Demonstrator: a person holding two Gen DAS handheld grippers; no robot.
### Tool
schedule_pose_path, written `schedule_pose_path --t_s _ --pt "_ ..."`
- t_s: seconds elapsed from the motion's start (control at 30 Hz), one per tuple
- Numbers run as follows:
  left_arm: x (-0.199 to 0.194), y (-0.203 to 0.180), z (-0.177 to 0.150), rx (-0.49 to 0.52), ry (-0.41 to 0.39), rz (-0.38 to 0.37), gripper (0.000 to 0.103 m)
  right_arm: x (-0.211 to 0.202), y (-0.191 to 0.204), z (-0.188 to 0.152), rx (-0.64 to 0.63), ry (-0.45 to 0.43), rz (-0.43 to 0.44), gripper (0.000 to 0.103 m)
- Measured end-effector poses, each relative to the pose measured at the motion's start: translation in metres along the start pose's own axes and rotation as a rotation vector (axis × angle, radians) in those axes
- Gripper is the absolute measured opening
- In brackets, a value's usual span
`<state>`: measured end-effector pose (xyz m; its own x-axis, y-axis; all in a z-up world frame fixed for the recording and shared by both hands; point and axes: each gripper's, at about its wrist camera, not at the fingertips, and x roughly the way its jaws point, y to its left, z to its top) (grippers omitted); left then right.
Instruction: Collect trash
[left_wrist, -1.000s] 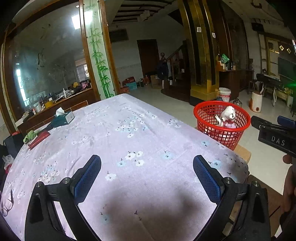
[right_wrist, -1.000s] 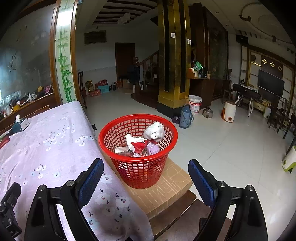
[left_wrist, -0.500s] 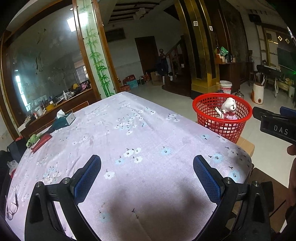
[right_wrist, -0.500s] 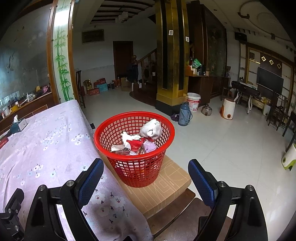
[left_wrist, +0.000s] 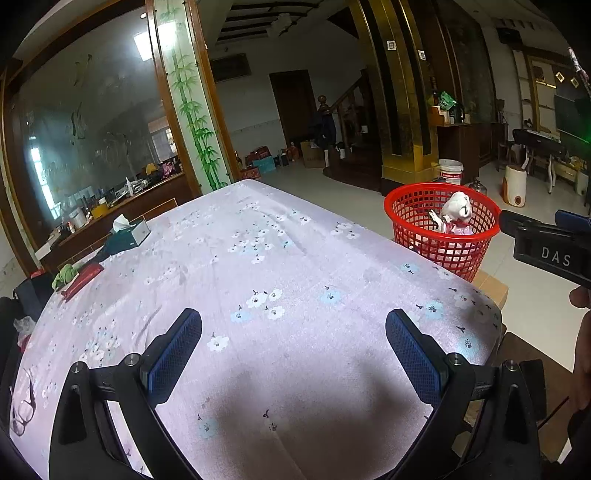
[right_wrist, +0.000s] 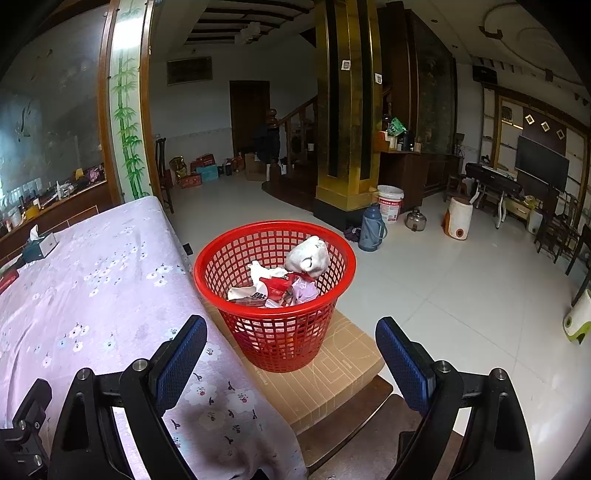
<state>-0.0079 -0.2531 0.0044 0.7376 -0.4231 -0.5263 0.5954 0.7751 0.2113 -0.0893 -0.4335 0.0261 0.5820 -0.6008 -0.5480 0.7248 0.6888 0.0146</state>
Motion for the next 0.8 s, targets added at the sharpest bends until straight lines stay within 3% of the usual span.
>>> schedule_pose_path --t_s 0.8 --pt "-0.0010 0.0079 -0.0011 -0.047 -0.001 0.001 0.099 -0.0051 0.0078 0.0000 -0.019 -0.003 0.004 0.095"
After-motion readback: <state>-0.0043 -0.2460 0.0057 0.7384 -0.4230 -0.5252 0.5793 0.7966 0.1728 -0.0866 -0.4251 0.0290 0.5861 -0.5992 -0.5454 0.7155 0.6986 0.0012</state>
